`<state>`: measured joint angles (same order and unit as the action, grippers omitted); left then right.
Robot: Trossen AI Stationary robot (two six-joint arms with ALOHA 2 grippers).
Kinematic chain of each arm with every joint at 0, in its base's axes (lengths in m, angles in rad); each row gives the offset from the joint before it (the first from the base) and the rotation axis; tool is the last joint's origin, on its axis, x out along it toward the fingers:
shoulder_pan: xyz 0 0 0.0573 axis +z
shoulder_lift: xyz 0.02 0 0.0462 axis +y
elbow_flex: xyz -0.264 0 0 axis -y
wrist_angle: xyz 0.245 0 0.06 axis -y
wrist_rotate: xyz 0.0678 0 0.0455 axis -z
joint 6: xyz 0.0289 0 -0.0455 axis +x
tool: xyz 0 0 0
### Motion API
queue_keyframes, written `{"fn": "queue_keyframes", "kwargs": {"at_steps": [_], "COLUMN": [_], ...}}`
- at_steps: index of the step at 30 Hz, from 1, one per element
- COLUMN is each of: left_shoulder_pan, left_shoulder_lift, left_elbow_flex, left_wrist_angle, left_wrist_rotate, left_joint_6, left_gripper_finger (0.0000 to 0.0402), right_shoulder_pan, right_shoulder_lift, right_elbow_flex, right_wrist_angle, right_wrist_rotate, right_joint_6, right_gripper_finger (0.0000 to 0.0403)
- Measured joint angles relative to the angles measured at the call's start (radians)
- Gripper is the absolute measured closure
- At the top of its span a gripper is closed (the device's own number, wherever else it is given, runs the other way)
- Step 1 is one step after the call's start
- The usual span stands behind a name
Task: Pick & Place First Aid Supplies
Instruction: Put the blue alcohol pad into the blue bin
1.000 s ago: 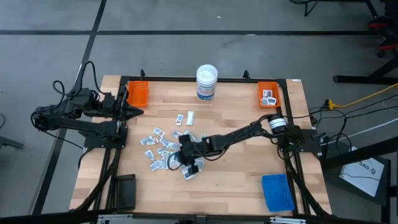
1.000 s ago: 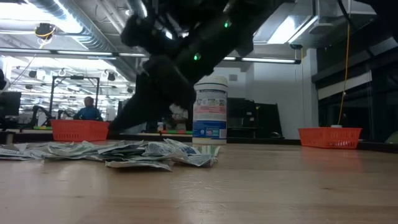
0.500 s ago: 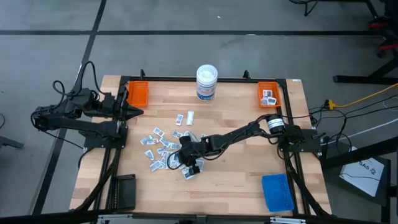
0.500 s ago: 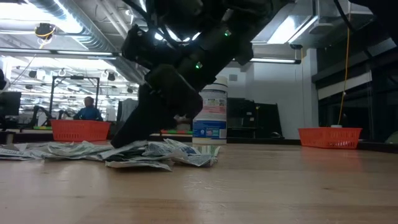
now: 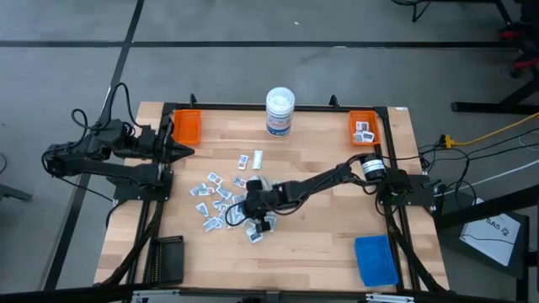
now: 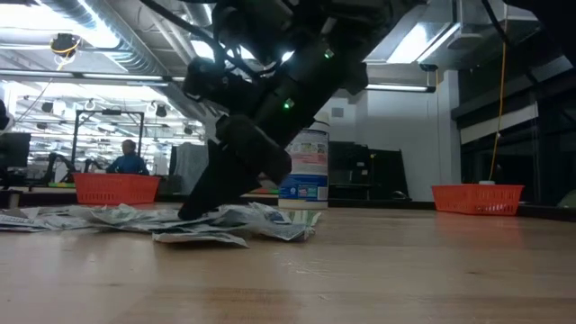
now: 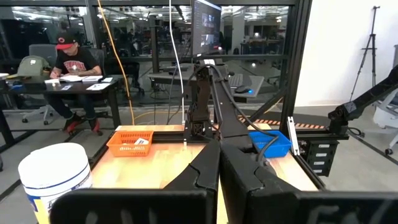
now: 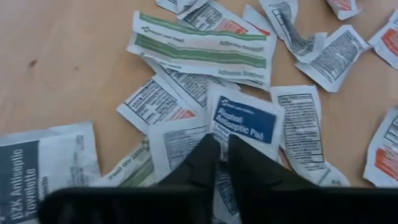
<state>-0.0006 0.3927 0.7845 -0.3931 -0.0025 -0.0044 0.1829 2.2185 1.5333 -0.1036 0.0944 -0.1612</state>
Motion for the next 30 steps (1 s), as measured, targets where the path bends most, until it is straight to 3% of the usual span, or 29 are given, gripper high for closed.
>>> {"fn": "queue_keyframes", "kwargs": {"at_steps": [4, 20, 30], "left_shoulder_pan": [0.0, 0.0, 0.0], "left_shoulder_lift": [0.0, 0.0, 0.0], "left_elbow_flex": [0.0, 0.0, 0.0], "left_wrist_angle": [0.0, 0.0, 0.0], "left_wrist_rotate": [0.0, 0.0, 0.0], "left_joint_6": [0.0, 0.0, 0.0], "left_gripper_finger": [0.0398, 0.0397, 0.0398], "right_shoulder_pan": [0.0, 0.0, 0.042], "right_shoulder_lift": [0.0, -0.069, -0.172], "right_elbow_flex": [0.0, 0.0, 0.0], "right_wrist_angle": [0.0, 0.0, -0.134], "right_wrist_rotate": [0.0, -0.028, -0.078], "right_joint_6": [0.0, 0.002, 0.064], "right_gripper_finger": [0.0397, 0.04, 0.0401]}}
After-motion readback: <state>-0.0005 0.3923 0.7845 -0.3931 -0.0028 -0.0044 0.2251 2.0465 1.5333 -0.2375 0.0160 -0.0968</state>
